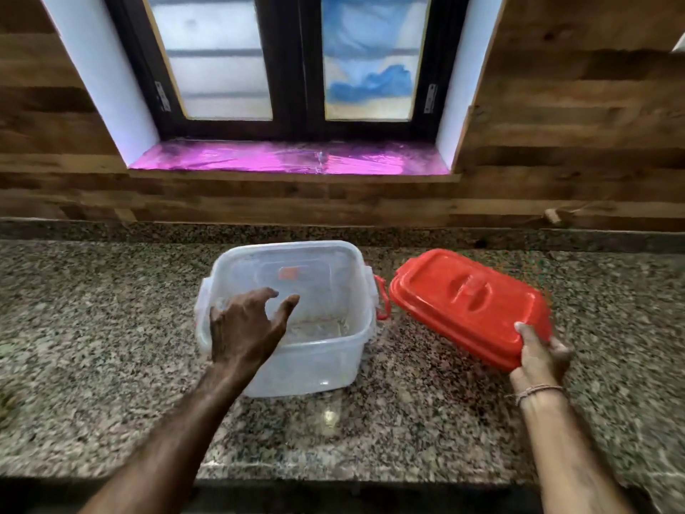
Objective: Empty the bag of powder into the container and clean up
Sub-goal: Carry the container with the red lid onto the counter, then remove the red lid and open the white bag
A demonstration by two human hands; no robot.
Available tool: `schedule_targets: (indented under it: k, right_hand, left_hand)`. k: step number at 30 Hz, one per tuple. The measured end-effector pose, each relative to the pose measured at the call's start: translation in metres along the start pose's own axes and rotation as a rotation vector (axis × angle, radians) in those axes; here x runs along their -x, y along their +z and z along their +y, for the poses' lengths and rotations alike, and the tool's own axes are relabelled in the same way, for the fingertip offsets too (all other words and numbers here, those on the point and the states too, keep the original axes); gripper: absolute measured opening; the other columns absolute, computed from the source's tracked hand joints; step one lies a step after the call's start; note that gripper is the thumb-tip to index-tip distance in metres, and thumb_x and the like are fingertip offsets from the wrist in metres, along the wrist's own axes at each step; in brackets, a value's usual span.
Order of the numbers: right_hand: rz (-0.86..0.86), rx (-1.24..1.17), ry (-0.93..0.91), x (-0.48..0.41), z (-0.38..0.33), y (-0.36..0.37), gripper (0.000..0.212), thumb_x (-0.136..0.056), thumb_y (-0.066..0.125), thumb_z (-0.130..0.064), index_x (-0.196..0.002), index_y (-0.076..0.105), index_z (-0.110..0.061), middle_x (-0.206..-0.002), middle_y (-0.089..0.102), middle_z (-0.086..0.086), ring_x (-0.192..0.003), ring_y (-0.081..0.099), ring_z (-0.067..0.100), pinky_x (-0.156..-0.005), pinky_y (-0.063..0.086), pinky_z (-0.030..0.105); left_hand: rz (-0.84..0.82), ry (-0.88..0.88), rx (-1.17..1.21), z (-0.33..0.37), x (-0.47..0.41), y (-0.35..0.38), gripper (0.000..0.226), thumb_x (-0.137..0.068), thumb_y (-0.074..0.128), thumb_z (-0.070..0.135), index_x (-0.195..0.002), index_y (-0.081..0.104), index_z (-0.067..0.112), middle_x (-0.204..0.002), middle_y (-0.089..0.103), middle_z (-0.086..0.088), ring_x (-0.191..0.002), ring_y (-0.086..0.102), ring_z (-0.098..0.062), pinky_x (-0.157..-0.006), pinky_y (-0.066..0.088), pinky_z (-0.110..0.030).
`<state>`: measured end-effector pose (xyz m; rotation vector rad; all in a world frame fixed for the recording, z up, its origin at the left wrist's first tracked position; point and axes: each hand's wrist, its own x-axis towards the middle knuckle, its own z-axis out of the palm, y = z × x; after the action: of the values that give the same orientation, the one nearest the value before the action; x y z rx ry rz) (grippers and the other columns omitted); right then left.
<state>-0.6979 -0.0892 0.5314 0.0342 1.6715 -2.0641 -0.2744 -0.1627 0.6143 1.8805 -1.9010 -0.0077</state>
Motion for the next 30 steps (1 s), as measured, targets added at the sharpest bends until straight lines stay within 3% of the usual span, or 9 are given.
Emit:
schedule_targets:
  k: [2, 5, 10, 14, 16, 19, 21, 24, 30]
  right_hand:
    - [-0.024, 0.103, 0.027, -0.018, 0.020, -0.011, 0.075, -0.055, 0.083, -0.019, -0.124, 0.061, 0.002, -0.111, 0.069, 0.018, -0.070, 0.063, 0.014, -0.072, 0.062, 0.048]
    - [-0.079, 0.247, 0.051, -0.026, 0.041, -0.012, 0.073, -0.062, 0.084, -0.013, -0.128, 0.056, 0.001, -0.115, 0.067, 0.017, -0.084, 0.064, 0.023, -0.084, 0.059, 0.048]
    - [-0.209, 0.457, 0.067, -0.026, 0.044, 0.000, 0.062, -0.079, 0.079, -0.006, -0.134, 0.050, -0.006, -0.111, 0.061, 0.011, -0.095, 0.061, 0.023, -0.080, 0.047, 0.033]
    - [-0.273, 0.667, -0.013, -0.035, 0.050, 0.000, 0.040, -0.083, 0.075, -0.007, -0.122, 0.065, -0.005, -0.112, 0.072, 0.017, -0.086, 0.065, 0.024, -0.070, 0.049, 0.026]
    - [-0.294, 0.781, -0.018, -0.036, 0.054, 0.000, 0.040, -0.089, 0.073, -0.013, -0.127, 0.062, -0.005, -0.114, 0.071, 0.019, -0.083, 0.065, 0.025, -0.064, 0.049, 0.024]
    - [-0.275, 0.881, -0.033, -0.031, 0.058, 0.003, 0.045, -0.093, 0.068, -0.011, -0.135, 0.055, -0.002, -0.122, 0.067, 0.023, -0.087, 0.063, 0.026, -0.074, 0.049, 0.029]
    - [-0.251, 0.923, -0.054, -0.024, 0.059, 0.005, 0.047, -0.094, 0.066, -0.006, -0.138, 0.052, 0.001, -0.130, 0.063, 0.025, -0.101, 0.067, 0.034, -0.081, 0.051, 0.033]
    - [-0.251, 0.990, -0.078, -0.014, 0.056, 0.006, 0.051, -0.097, 0.062, -0.004, -0.146, 0.046, 0.000, -0.142, 0.052, 0.028, -0.124, 0.059, 0.042, -0.093, 0.050, 0.040]
    - [-0.258, 1.115, -0.099, -0.010, 0.058, 0.005, 0.052, -0.098, 0.061, -0.007, -0.147, 0.044, -0.005, -0.144, 0.047, 0.028, -0.125, 0.055, 0.046, -0.097, 0.050, 0.045]
  left_hand:
    - [-0.024, -0.035, 0.040, 0.004, 0.000, 0.002, 0.058, -0.087, 0.047, 0.077, -0.112, 0.074, 0.033, -0.103, 0.079, 0.003, -0.096, 0.075, -0.024, -0.080, 0.057, -0.040]
    - [-0.025, -0.050, 0.054, 0.005, 0.000, 0.004, 0.053, -0.088, 0.049, 0.076, -0.108, 0.075, 0.034, -0.104, 0.078, 0.012, -0.097, 0.075, -0.017, -0.075, 0.053, -0.033]
    - [-0.038, -0.014, 0.029, 0.003, -0.005, 0.003, 0.043, -0.090, 0.052, 0.070, -0.099, 0.074, 0.033, -0.095, 0.078, 0.014, -0.093, 0.075, -0.019, -0.071, 0.052, -0.032]
    - [-0.040, 0.002, 0.028, -0.002, -0.008, 0.006, 0.042, -0.090, 0.053, 0.069, -0.095, 0.074, 0.033, -0.089, 0.078, 0.013, -0.089, 0.076, -0.017, -0.068, 0.053, -0.030]
    - [-0.018, 0.015, 0.015, 0.000, -0.009, 0.005, 0.041, -0.091, 0.054, 0.067, -0.095, 0.075, 0.032, -0.089, 0.078, 0.011, -0.087, 0.076, -0.018, -0.065, 0.048, -0.028]
    - [0.015, 0.021, 0.006, 0.002, -0.009, 0.005, 0.039, -0.092, 0.057, 0.064, -0.094, 0.077, 0.030, -0.089, 0.079, 0.009, -0.085, 0.076, -0.020, -0.062, 0.042, -0.027]
    - [0.025, 0.025, 0.002, 0.002, -0.009, 0.006, 0.038, -0.093, 0.057, 0.062, -0.093, 0.076, 0.029, -0.088, 0.079, 0.008, -0.083, 0.076, -0.021, -0.062, 0.044, -0.027]
    - [0.046, 0.032, 0.005, 0.002, -0.008, 0.005, 0.037, -0.093, 0.057, 0.061, -0.092, 0.076, 0.028, -0.084, 0.079, 0.007, -0.079, 0.076, -0.023, -0.063, 0.049, -0.029]
    - [0.052, 0.037, 0.023, 0.001, -0.007, 0.007, 0.037, -0.093, 0.058, 0.060, -0.090, 0.075, 0.028, -0.082, 0.078, 0.008, -0.078, 0.076, -0.021, -0.061, 0.046, -0.027]
